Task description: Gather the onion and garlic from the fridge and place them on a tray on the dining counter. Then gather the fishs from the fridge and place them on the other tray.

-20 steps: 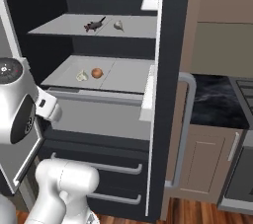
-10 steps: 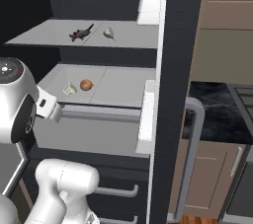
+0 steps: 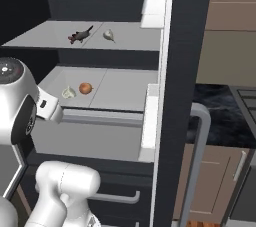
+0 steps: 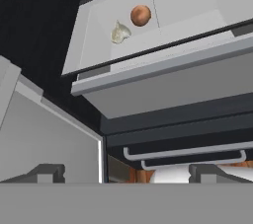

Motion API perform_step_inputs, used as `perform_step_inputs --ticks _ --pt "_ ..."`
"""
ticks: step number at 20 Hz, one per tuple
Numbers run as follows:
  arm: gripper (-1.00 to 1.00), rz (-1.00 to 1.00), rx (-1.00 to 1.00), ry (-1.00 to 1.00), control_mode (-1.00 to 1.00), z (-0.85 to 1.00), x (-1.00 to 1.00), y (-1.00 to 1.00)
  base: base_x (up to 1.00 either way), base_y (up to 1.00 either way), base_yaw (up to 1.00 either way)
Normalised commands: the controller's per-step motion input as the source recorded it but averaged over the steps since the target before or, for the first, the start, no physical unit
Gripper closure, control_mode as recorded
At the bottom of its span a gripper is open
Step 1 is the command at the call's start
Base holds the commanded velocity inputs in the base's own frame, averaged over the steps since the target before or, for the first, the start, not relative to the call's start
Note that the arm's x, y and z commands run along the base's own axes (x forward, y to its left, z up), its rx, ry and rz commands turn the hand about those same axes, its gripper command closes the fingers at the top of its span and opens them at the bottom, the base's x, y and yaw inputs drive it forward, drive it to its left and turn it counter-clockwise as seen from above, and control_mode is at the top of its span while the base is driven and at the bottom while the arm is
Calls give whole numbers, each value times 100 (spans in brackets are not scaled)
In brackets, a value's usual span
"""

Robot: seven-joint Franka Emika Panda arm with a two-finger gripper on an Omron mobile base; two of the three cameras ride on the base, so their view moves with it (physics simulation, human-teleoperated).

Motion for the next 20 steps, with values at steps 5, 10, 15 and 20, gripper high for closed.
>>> perform_step_inputs --ticks 5,10,15,20 --pt "-100 0 0 0 100 0 0 0 72 15 4" --pt "-100 2 -1 0 -100 0 16 0 69 2 10" --pt "-100 2 -13 -1 -100 0 69 0 0 0 0" --pt "-100 0 -21 -3 -100 0 29 0 0 0 0"
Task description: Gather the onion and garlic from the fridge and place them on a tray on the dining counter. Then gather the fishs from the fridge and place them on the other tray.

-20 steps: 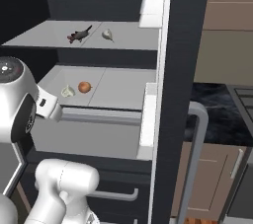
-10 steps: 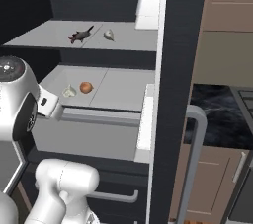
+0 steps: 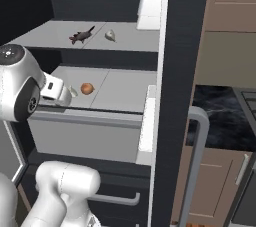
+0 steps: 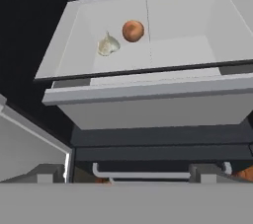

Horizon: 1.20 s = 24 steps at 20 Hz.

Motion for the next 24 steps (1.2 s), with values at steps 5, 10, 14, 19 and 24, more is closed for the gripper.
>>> perform_step_inputs --ticks 5,10,14,19,24 --pt "-100 0 -14 -5 -100 0 0 0 0 0 0" --pt "-100 0 -5 0 -100 0 0 0 0 0 0" --pt "-100 0 -1 0 -100 0 0 0 0 0 0" --pt "-100 0 0 0 -100 0 7 0 0 0 0" --pt "-100 0 0 0 -100 0 10 0 0 0 0"
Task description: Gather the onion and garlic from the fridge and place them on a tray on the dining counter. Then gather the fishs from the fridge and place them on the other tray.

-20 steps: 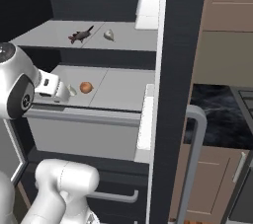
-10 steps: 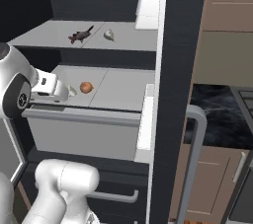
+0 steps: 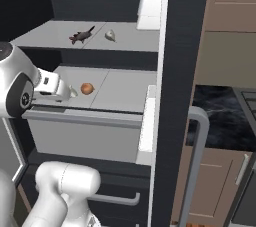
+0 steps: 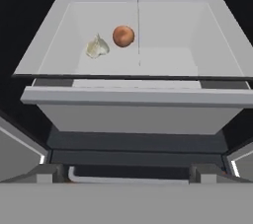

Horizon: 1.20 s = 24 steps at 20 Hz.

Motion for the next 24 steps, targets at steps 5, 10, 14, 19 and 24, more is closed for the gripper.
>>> perform_step_inputs --ticks 5,10,14,19,24 --pt "-100 0 -7 -8 -100 0 32 3 0 0 0" --pt "-100 0 -10 -7 -100 -2 37 26 0 0 0" --pt "-100 0 0 0 -100 -12 37 10 0 0 0" --pt "-100 1 0 1 -100 -14 8 11 0 0 0" --pt "-100 0 4 -1 -100 -30 2 31 0 0 0"
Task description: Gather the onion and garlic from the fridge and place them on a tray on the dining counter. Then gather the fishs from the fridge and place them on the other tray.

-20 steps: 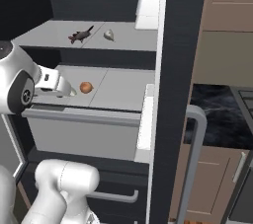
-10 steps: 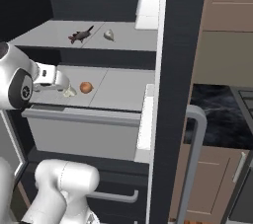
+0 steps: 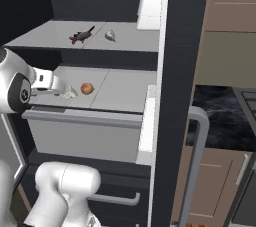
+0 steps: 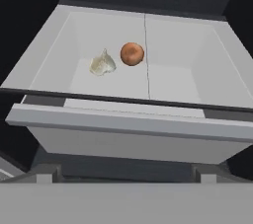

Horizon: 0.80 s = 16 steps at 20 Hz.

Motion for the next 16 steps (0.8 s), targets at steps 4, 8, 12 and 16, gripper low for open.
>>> perform_step_inputs --ticks 4,8,12,16 --pt "-100 0 6 -1 -100 -20 19 21 0 0 0" --pt "-100 0 6 0 -100 -10 29 14 0 0 0" --pt "-100 0 4 0 -100 -12 38 16 0 0 0" --pt "-100 0 3 0 -100 -15 30 9 0 0 0"
